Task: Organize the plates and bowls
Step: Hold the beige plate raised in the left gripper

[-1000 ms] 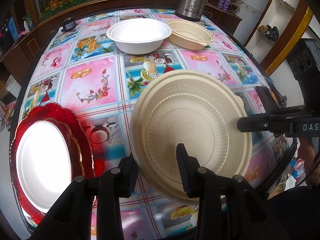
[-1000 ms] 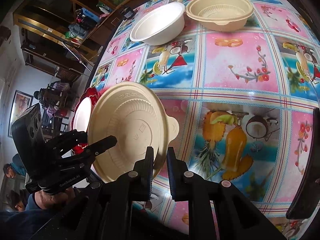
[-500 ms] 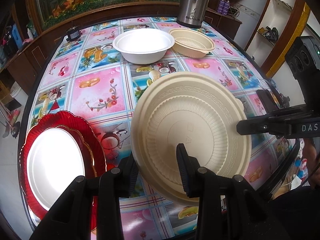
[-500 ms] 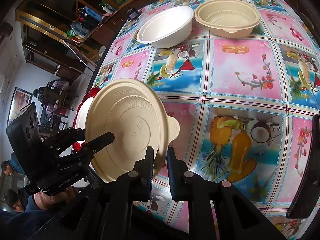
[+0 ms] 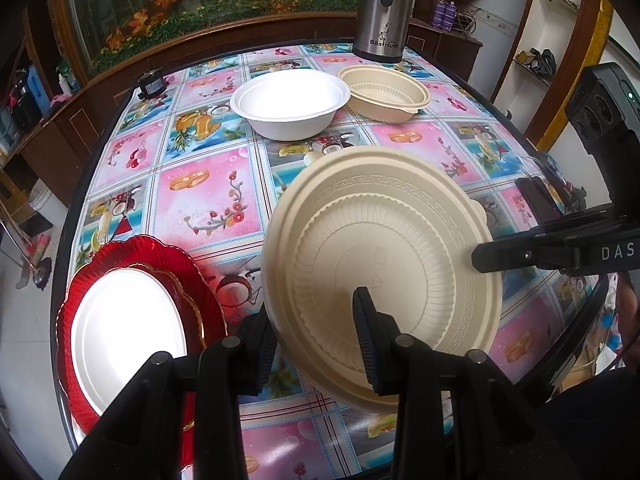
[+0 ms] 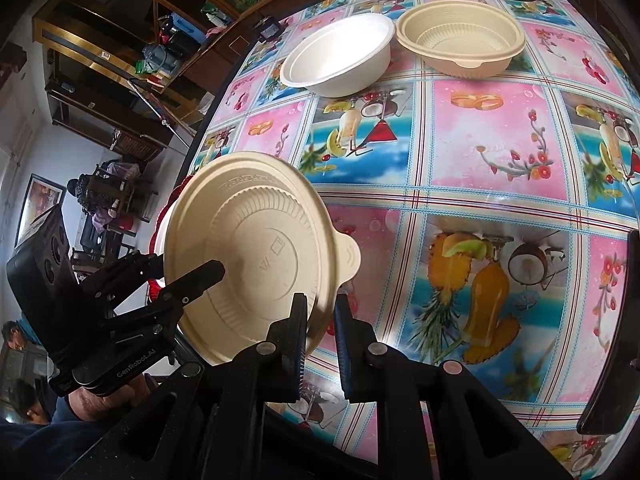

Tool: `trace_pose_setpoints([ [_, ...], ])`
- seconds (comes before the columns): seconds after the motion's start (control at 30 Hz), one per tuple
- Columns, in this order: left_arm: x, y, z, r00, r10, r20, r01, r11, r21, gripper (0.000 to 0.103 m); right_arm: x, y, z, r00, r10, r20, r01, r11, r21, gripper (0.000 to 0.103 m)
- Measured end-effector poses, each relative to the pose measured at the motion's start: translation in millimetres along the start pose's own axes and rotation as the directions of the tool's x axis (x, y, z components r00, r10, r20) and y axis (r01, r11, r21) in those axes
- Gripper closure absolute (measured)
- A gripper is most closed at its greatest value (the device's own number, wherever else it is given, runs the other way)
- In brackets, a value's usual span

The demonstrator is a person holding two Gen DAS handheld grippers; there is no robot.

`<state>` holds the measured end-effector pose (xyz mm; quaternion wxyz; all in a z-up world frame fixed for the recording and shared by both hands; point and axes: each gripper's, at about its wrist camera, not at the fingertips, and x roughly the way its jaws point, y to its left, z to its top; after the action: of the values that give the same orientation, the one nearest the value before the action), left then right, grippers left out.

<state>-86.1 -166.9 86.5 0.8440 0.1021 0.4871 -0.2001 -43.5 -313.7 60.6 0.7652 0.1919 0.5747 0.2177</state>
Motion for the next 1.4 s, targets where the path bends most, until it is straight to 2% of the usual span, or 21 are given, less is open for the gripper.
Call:
trace_pose_setpoints([
  [1.4, -9.8, 4.3, 5.4, 0.995, 0.082, 0.054, -0.084, 0.996, 0.037, 0.069, 3.8, 12.8, 11.2, 1.0, 0.003, -0.002, -0.003, 1.0, -0.031, 0.088],
])
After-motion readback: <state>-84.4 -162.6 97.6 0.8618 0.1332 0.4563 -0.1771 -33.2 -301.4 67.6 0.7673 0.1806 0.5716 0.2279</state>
